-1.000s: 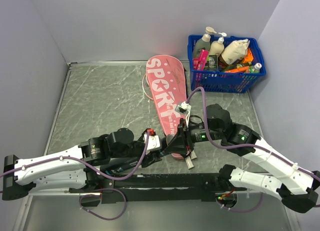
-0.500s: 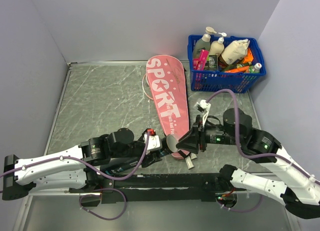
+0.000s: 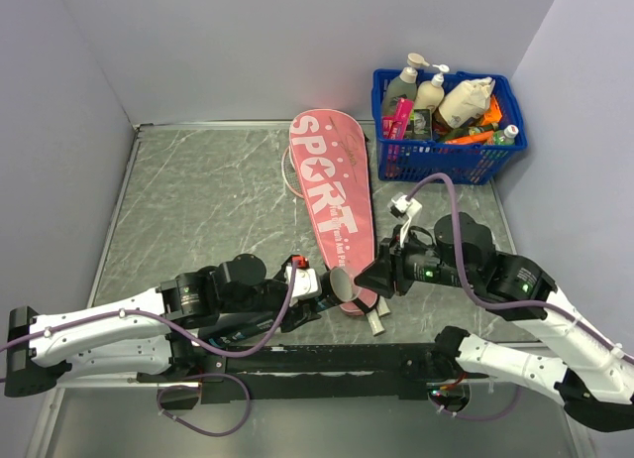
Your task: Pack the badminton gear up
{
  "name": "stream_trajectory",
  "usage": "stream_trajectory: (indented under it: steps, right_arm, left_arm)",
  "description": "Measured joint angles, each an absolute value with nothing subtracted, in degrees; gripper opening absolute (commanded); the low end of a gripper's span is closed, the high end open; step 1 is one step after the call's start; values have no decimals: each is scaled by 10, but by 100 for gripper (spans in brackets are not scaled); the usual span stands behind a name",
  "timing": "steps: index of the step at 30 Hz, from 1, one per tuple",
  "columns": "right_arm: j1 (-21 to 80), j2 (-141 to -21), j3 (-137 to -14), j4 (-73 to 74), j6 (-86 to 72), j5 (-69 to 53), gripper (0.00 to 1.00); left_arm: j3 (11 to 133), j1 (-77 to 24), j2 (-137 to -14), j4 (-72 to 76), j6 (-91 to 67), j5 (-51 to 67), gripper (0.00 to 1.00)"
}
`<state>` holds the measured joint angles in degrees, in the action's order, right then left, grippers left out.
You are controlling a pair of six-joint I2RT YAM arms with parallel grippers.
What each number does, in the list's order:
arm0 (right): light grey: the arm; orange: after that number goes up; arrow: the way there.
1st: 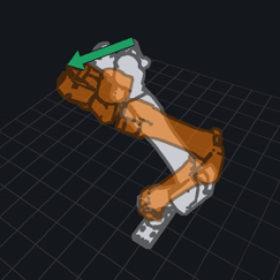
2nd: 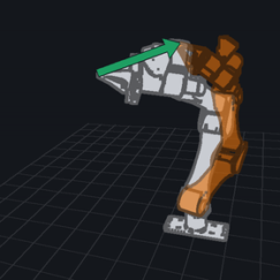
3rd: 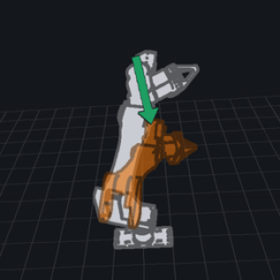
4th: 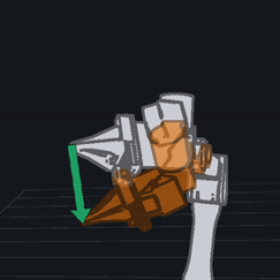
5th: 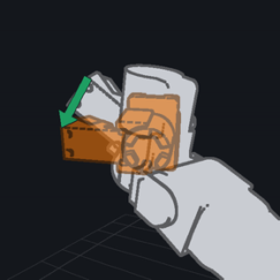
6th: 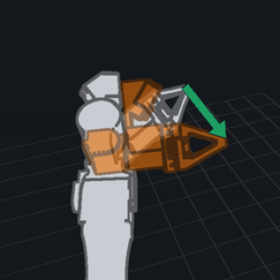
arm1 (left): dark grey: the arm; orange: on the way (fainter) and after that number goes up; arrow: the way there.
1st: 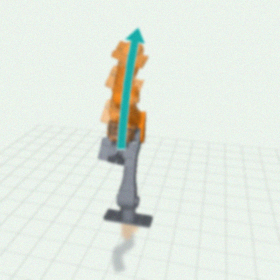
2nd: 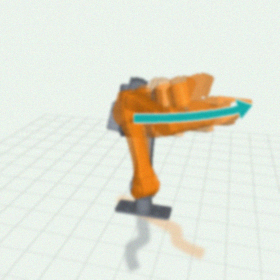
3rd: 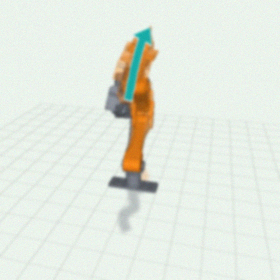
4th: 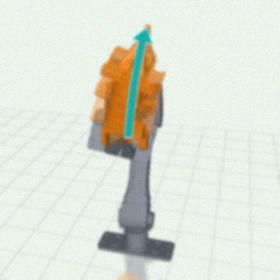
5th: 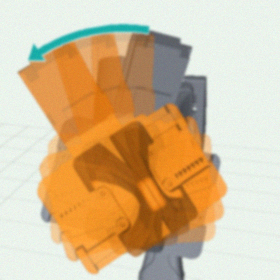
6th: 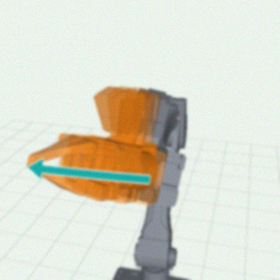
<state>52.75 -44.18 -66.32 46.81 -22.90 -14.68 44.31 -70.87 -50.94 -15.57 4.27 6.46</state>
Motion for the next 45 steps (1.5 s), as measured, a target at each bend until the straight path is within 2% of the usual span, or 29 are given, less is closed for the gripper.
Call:
stream_trajectory:
  steps: [17, 18, 20, 21, 24, 31, 37, 45]
  right_arm:
    - [528, -478, -652, 469, -229, -107, 41]
    - [528, -480, -651, 470, -229, -105, 39]
    - [528, -482, -648, 470, -229, -103, 27]
    - [528, -482, -646, 470, -227, -103, 17]
    - [528, -483, -644, 472, -226, -104, 0]
    - [528, -482, -644, 474, -228, -91, 0]
    - [507, -492, -645, 524, -250, 40, 0]
    - [302, -517, -586, 541, -279, 161, 0]
  left_arm:
    - [443, -708, -512, -154, 43, 65, 1]
    - [443, -709, -512, -154, 43, 65, 1]
    - [443, -709, -512, -154, 43, 65, 1]
    - [443, -709, -512, -154, 43, 65, 1]
    - [443, -709, -512, -154, 43, 65, 1]
    - [443, -709, -512, -154, 43, 64, 1]
    - [443, -709, -512, -154, 43, 64, 1]
    - [443, -709, -512, -154, 40, 50, 1]
